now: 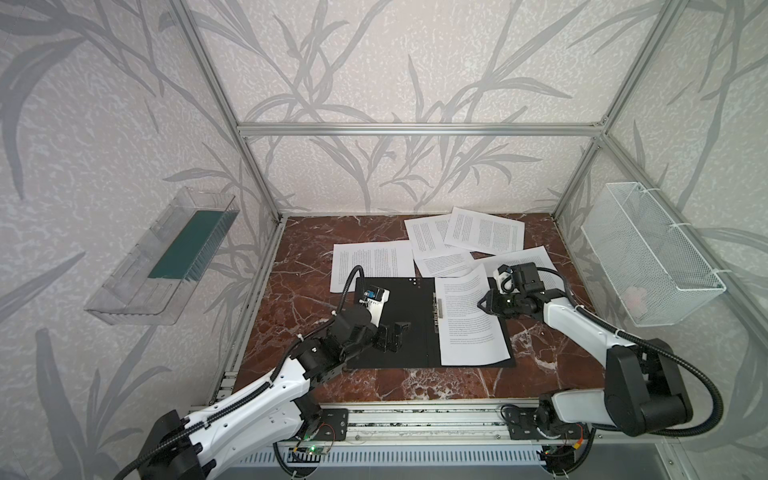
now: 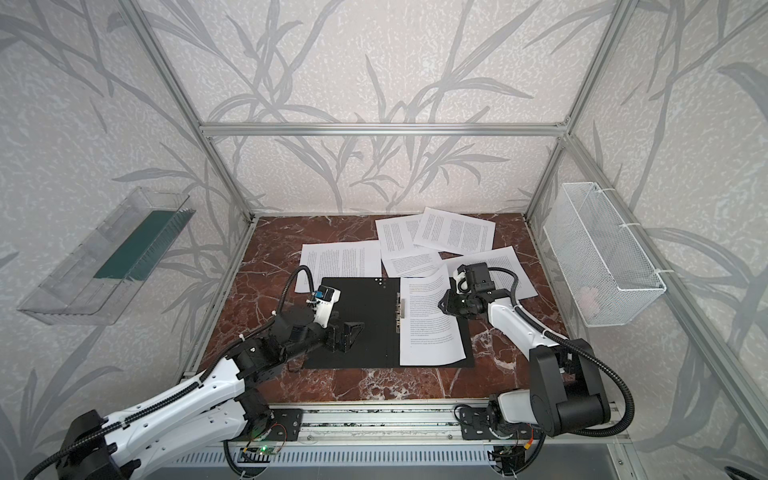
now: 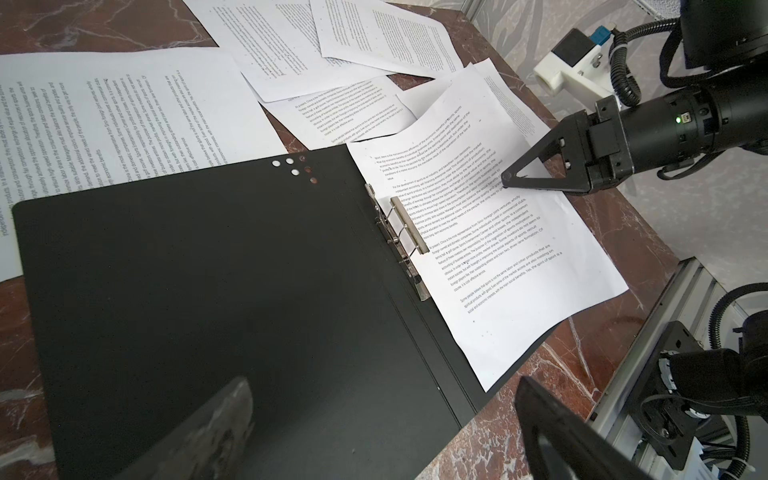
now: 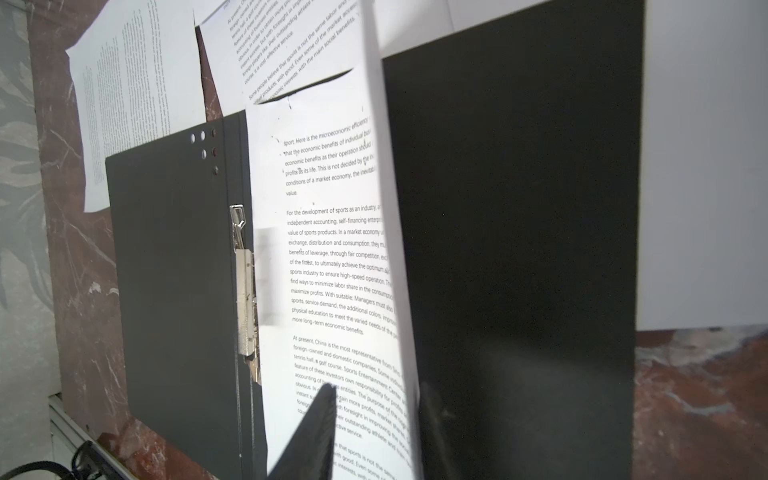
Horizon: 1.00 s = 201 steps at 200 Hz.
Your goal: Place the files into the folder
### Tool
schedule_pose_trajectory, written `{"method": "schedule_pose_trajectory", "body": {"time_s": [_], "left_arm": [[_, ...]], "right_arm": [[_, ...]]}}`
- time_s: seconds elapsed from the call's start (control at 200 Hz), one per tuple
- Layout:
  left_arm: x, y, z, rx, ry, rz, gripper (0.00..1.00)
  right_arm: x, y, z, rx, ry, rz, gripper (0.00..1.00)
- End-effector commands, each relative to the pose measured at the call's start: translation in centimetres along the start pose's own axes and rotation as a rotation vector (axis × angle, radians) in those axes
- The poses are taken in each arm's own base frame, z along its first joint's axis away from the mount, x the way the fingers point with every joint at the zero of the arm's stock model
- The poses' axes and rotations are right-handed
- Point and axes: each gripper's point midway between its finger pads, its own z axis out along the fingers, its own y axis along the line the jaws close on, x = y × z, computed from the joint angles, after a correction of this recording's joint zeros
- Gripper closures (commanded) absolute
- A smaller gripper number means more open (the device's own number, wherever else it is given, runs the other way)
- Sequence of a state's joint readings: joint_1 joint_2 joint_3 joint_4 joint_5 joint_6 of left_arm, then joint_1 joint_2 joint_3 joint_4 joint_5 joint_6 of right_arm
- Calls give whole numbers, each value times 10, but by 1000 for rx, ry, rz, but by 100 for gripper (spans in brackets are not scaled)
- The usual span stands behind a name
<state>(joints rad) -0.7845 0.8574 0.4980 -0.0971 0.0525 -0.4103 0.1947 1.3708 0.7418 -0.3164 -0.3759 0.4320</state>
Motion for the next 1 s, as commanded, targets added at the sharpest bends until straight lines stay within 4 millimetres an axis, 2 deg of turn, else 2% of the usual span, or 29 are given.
{"method": "schedule_pose_trajectory", "body": {"time_s": [0.0, 0.165, 0.285, 0.46, 0.595, 0.675, 0.77, 0.83, 0.895, 1.0], "left_arm": [[-10, -1, -3, -5, -32, 15, 1], [-10, -1, -3, -6, -32, 14, 1], [-10, 0, -3, -10, -32, 13, 1], [-11, 0, -3, -16, -34, 13, 1], [-10, 2, -3, -27, -33, 11, 1], [-10, 5, -3, -40, -35, 7, 1], [-10, 13, -1, -87, -28, -18, 1], [-9, 18, 3, -120, -8, -46, 1], [-10, 23, 11, -135, 7, -96, 1], [-19, 38, 18, -183, 24, -228, 1]], "right_arm": [[2, 0, -1, 4, -2, -4, 52], [1, -5, -3, 36, -13, -1, 26], [-1, -14, -6, 91, -27, 10, 12], [-9, -31, -21, 215, -74, 28, 3], [-23, -34, -50, 301, -163, 19, 1], [-34, -17, -68, 300, -235, -30, 1], [-40, 26, -79, 225, -275, -154, 1], [-36, 62, -78, 126, -266, -248, 1], [-30, 92, -74, 34, -251, -322, 1], [-17, 122, -64, -83, -227, -389, 1]]}}
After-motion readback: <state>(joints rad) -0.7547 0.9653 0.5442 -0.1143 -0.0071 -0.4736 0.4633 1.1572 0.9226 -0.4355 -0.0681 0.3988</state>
